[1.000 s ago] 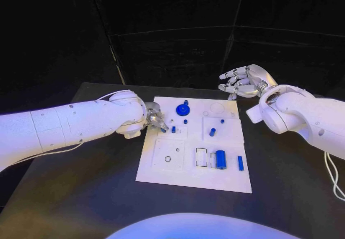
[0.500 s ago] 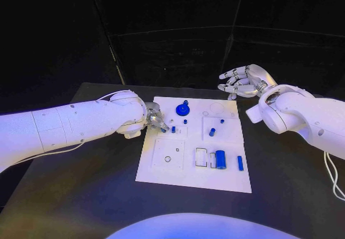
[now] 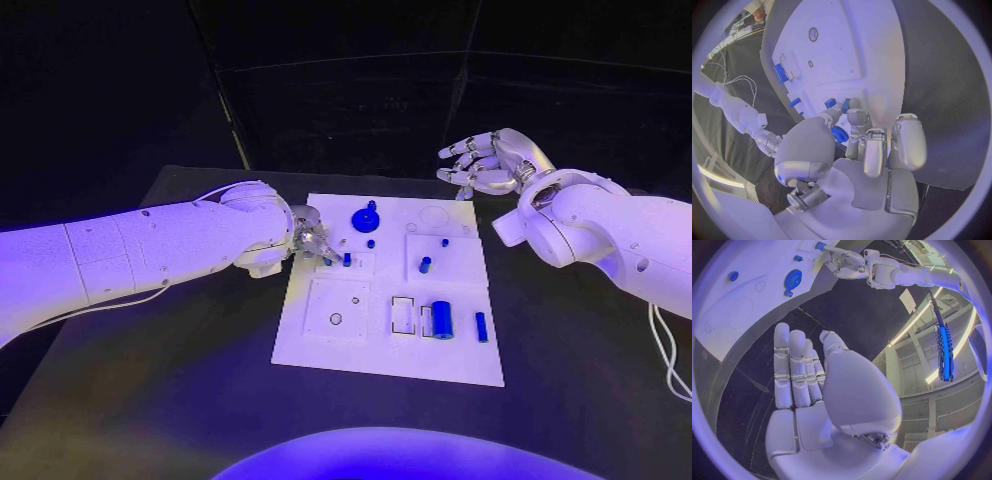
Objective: Assemble the parts on the task board
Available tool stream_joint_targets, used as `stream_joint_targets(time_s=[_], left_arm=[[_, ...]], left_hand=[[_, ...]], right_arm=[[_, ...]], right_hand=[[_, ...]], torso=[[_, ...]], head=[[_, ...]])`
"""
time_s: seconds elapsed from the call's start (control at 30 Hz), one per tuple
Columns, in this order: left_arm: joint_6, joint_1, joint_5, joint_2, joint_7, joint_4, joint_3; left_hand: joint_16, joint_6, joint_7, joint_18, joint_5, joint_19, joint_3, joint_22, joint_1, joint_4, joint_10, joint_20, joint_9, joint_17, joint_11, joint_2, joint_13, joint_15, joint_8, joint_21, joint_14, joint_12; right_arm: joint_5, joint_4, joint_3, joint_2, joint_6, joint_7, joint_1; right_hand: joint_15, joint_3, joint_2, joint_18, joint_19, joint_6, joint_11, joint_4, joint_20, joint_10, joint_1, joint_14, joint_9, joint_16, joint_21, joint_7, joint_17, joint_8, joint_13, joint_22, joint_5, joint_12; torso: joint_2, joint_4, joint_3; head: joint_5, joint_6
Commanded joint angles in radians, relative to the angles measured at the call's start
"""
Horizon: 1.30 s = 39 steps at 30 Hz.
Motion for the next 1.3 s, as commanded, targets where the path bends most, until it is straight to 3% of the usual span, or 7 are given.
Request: stream_joint_targets(time_s=[0.03,0.23,0.87,1.13,1.23,1.27,1.3], left_arm=[[0.011,-0.002,-0.002,0.001,-0.014,-0.004,-0.002],[-0.004,-0.002,-0.002,0.001,-0.01,-0.006,-0.002],[-0.065,0.003,0.003,-0.048,0.024,0.048,0.004],[-0.144,0.031,0.127,-0.074,0.163,0.064,0.008],[-0.188,0.037,0.163,-0.075,0.235,0.057,0.009],[-0.205,0.038,0.175,-0.073,0.269,0.052,0.009],[-0.23,0.04,0.192,-0.067,0.32,0.04,0.009]], left_hand=[[0.003,0.006,0.001,0.009,-0.004,0.004,-0.026,0.002,-0.017,0.012,0.007,-0.004,-0.005,0.263,0.001,-0.001,0.001,-0.007,-0.001,0.003,0.104,0.007],[0.003,0.008,-0.002,0.009,-0.004,0.005,-0.11,0.004,-0.024,0.042,0.006,-0.005,-0.014,0.263,-0.001,-0.011,0.0,-0.009,-0.001,0.003,0.104,0.006],[0.003,0.006,-0.002,0.011,-0.004,0.002,-0.262,-0.004,0.048,0.096,0.0,-0.008,-0.034,0.263,-0.002,0.027,-0.009,-0.011,0.003,-0.01,0.104,-0.001],[-0.034,-0.069,0.025,0.037,-0.001,-0.049,-0.312,-0.126,0.136,0.098,-0.119,0.004,-0.049,0.198,0.021,0.07,-0.192,0.005,-0.01,-0.125,0.087,-0.143],[-0.037,-0.101,0.038,0.039,-0.002,-0.053,-0.33,-0.136,0.153,0.104,-0.136,0.01,-0.061,0.193,0.031,0.075,-0.198,0.013,-0.025,-0.137,0.086,-0.145],[-0.058,-0.119,0.046,0.048,-0.002,-0.072,-0.34,-0.18,0.164,0.106,-0.158,0.015,-0.068,0.159,0.04,0.075,-0.203,0.019,-0.034,-0.179,0.075,-0.152],[-0.137,-0.15,0.064,0.075,-0.002,-0.142,-0.353,-0.321,0.187,0.107,-0.215,0.027,-0.082,0.041,0.057,0.075,-0.217,0.035,-0.051,-0.318,0.031,-0.176]], right_arm=[[-0.002,0.002,0.001,0.0,-0.003,0.011,0.002],[-0.002,0.001,0.001,0.0,-0.002,0.011,0.002],[-0.002,-0.002,0.001,0.002,0.001,0.012,0.002],[-0.002,-0.006,0.001,0.003,0.002,0.013,0.001],[-0.002,-0.007,0.001,0.005,0.002,0.013,0.001],[-0.002,-0.007,0.001,0.005,0.002,0.013,0.001],[-0.002,-0.008,0.001,0.005,0.002,0.012,0.001]], right_hand=[[-0.003,0.006,0.001,0.004,0.003,-0.006,-0.002,0.002,0.002,-0.007,0.007,-0.008,0.001,-0.002,-0.006,-0.002,0.002,0.005,-0.001,-0.001,0.006,0.003],[-0.002,0.006,0.001,0.004,0.003,-0.007,-0.002,0.004,0.002,-0.007,0.005,-0.008,0.001,-0.003,-0.007,-0.001,0.001,0.006,-0.002,-0.001,0.006,0.004],[-0.002,0.006,0.001,0.004,0.003,-0.007,-0.002,0.004,0.002,-0.007,0.005,-0.008,0.001,-0.003,-0.007,-0.001,0.001,0.006,-0.002,-0.001,0.006,0.004],[-0.002,0.006,0.001,0.004,0.003,-0.007,-0.001,0.006,0.003,-0.008,0.003,-0.008,0.001,-0.003,-0.007,-0.001,0.002,0.006,-0.003,-0.002,0.006,0.004],[-0.002,0.006,0.001,0.004,0.003,-0.007,-0.001,0.006,0.003,-0.008,0.003,-0.008,0.001,-0.003,-0.007,-0.001,0.002,0.006,-0.003,-0.002,0.006,0.004],[-0.002,0.006,0.001,0.004,0.003,-0.008,-0.001,0.006,0.003,-0.008,0.002,-0.008,0.001,-0.003,-0.007,-0.001,0.002,0.006,-0.003,-0.002,0.006,0.005],[-0.002,0.006,0.001,0.004,0.003,-0.008,-0.001,0.006,0.003,-0.008,0.002,-0.008,0.001,-0.003,-0.007,-0.001,0.002,0.007,-0.003,-0.002,0.006,0.005]], torso=[[0.0,0.0005,0.0003],[0.0,0.0003,-0.0002],[-0.001,0.0008,-0.0005],[0.0,0.0009,0.0009],[0.0,0.0002,0.0009],[0.0,-0.0002,0.0007],[0.0,-0.0004,0.0009]], head=[[0.0,0.0],[0.001,0.0],[-0.002,0.004],[-0.007,0.009],[-0.008,0.011],[-0.009,0.012],[-0.011,0.012]])
